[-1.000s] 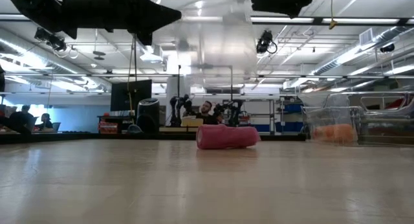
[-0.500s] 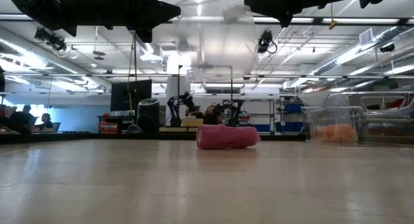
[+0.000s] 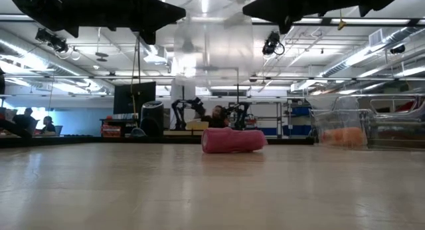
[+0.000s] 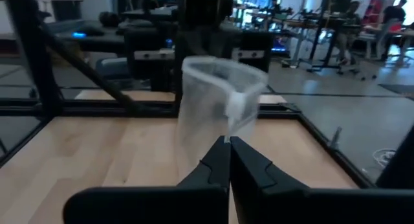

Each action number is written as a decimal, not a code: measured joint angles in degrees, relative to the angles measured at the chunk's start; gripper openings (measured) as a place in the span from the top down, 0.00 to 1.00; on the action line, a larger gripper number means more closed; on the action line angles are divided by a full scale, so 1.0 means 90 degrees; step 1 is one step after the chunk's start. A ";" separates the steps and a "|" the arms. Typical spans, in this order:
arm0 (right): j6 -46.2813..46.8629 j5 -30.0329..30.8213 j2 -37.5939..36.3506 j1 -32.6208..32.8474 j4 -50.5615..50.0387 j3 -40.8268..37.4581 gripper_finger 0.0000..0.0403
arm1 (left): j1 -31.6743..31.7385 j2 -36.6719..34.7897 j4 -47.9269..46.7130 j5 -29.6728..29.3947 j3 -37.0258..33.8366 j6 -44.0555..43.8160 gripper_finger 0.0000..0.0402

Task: Roll bandage
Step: Open the transparent zip bag

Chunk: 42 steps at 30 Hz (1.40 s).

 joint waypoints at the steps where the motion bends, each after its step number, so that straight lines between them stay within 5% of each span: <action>1: 0.0004 -0.0086 0.0129 -0.0039 0.0118 0.0000 0.99 | 0.0000 0.0000 0.0021 -0.0005 0.0000 -0.0001 1.00; 22: -0.0106 -0.1140 0.2271 -0.0561 0.0078 0.1301 1.00 | -0.0015 0.0826 0.0171 0.0364 0.0183 -0.0184 1.00; 30: 0.0205 -0.0547 0.1639 -0.0491 -0.1496 0.1348 0.96 | -0.0015 0.0799 -0.0030 0.0366 0.0204 0.0240 1.00; 42: 0.0620 0.0164 0.0418 -0.0141 -0.2943 0.1341 0.66 | -0.0268 0.0797 -0.0135 0.0366 0.0202 0.1788 1.00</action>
